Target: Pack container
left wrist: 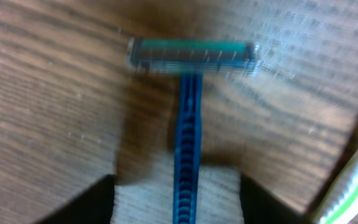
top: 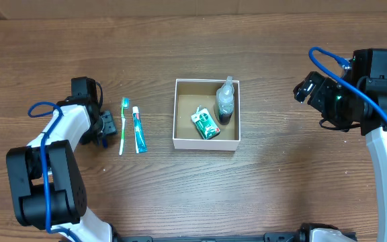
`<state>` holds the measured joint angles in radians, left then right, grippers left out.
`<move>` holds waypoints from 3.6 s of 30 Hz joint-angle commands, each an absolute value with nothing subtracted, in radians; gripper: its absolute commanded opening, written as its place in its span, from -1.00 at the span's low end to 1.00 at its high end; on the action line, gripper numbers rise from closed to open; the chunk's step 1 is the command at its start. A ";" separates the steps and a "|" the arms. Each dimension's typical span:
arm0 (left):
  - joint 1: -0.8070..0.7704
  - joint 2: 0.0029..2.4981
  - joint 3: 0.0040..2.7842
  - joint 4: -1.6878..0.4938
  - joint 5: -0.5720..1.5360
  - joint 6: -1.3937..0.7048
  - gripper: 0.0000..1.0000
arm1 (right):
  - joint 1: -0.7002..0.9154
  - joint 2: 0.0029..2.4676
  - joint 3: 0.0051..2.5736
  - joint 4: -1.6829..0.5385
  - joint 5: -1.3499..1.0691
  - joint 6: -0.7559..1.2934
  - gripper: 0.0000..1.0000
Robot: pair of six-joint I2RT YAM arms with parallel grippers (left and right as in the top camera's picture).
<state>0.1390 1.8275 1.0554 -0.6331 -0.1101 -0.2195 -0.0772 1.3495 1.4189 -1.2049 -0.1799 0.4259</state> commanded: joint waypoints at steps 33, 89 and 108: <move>-0.457 1.935 1.708 -1.032 0.072 -0.291 -0.67 | -0.080 1.343 1.422 -1.202 -0.185 0.431 1.00; -0.148 1.847 1.661 -1.091 0.070 -0.078 -0.91 | -0.080 1.343 1.422 -1.202 -0.185 0.431 1.00; -0.505 1.951 1.649 -1.003 0.099 -0.301 -0.59 | -0.080 1.343 1.422 -1.202 -0.185 0.431 0.99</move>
<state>-0.4969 1.9686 1.6424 -0.9985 0.0711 -0.2829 -0.0780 1.3495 1.4170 -1.2045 -0.1799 0.4255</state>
